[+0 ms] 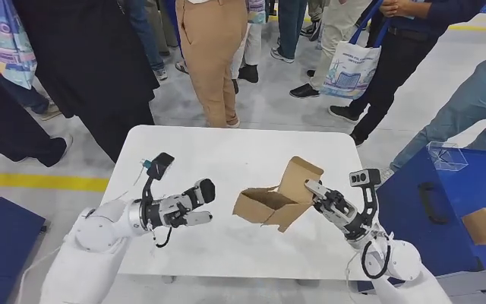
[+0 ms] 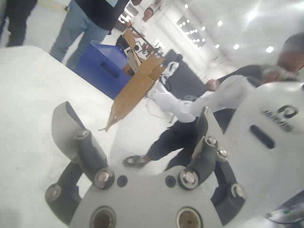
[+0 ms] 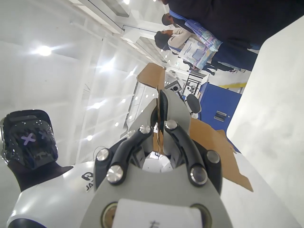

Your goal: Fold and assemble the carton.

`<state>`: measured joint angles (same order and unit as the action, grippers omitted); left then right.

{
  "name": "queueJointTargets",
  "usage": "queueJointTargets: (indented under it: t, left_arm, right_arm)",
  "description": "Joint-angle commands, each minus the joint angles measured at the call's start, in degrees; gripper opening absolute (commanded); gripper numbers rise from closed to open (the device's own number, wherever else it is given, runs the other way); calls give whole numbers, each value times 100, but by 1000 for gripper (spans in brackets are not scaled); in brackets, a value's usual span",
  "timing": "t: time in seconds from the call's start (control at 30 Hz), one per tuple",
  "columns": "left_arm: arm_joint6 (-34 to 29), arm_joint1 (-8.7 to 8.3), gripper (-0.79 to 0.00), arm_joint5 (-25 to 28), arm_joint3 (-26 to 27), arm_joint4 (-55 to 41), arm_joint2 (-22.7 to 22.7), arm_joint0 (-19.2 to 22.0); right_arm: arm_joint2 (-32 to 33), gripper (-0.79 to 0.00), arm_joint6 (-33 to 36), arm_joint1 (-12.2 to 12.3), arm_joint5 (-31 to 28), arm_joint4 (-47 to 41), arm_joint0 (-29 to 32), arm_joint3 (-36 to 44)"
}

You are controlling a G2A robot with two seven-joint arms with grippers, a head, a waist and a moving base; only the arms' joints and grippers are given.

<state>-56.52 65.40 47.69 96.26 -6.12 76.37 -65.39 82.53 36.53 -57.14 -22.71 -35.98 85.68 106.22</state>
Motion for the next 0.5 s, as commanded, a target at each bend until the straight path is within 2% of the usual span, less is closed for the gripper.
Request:
queueJointTargets:
  t: [0.0, 0.07, 0.2, 0.47]
  left_arm:
    - [553, 34, 0, 310, 298, 1329, -36, -143]
    - [979, 80, 0, 371, 507, 2097, -192, -259]
    - [1345, 135, 0, 383, 687, 2708, -616, -295]
    - [883, 72, 0, 579, 906, 2340, -1163, -230]
  right_arm:
    - [-20, -785, 16, -8, -30, 105, -17, -15]
    - [-59, -785, 10, -20, -52, 201, -17, -31]
    - [-97, -785, -4, -41, -104, 372, -30, -59]
    - [-135, -785, -212, -90, -205, 599, -79, -120]
